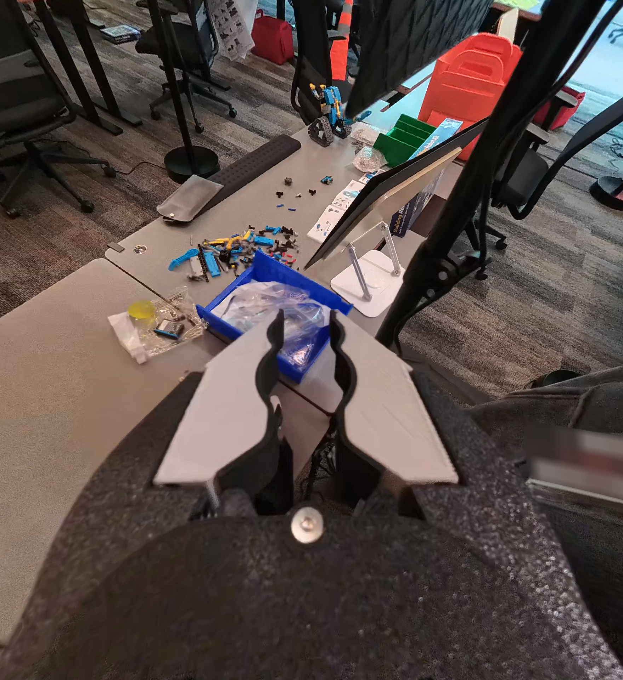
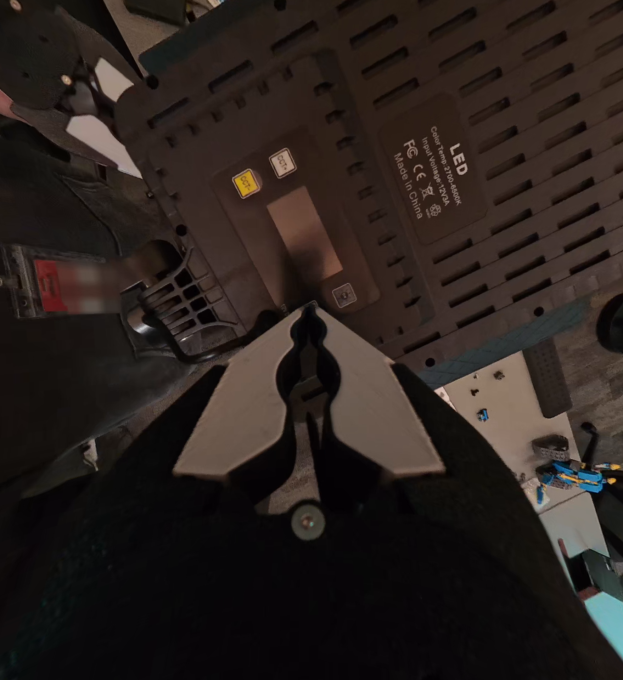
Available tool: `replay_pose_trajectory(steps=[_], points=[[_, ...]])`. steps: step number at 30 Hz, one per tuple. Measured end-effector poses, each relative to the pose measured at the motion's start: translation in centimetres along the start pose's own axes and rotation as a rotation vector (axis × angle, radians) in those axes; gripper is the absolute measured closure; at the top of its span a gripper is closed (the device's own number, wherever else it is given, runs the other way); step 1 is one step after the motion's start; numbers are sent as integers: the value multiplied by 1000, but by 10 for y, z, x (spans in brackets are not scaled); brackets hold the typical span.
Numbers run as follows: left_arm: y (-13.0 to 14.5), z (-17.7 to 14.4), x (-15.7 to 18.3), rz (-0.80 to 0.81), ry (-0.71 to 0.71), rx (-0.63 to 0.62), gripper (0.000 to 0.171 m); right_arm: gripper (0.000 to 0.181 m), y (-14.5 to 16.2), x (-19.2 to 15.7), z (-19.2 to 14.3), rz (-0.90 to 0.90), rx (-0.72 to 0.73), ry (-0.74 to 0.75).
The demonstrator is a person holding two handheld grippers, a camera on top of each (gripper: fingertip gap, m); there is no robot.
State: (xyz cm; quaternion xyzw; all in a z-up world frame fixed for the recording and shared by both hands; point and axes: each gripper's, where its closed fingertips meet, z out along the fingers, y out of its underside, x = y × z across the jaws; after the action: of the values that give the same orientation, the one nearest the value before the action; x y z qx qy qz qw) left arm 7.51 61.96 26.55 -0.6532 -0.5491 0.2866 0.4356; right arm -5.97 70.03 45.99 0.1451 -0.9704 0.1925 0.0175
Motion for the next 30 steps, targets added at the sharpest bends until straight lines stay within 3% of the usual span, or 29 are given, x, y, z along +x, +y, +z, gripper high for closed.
replay_pose_trajectory(steps=[7,10,12,15,19,22,24,27,30], points=[[4,-1,-2,-29,13,-16,148,181,0,1,-1,12,73,11],[8,-3,12,-125,99,-65,145,181,-2,8,-7,-52,133,138],[8,-12,31,-228,239,-116,133,181,-7,9,-25,15,311,198],[-5,-38,37,-362,366,-128,134,181,-1,4,-60,150,635,282],[-62,-83,20,-237,334,6,168,181,25,-17,-86,323,978,309],[-128,-105,15,-21,261,83,171,181,35,-32,-84,397,1162,190],[-172,-110,25,113,247,98,171,181,42,-29,-71,383,1149,159],[-222,-93,46,258,259,25,171,181,45,-11,-65,337,1143,115],[-240,-60,55,336,271,-175,171,181,47,3,-72,273,1174,34]])
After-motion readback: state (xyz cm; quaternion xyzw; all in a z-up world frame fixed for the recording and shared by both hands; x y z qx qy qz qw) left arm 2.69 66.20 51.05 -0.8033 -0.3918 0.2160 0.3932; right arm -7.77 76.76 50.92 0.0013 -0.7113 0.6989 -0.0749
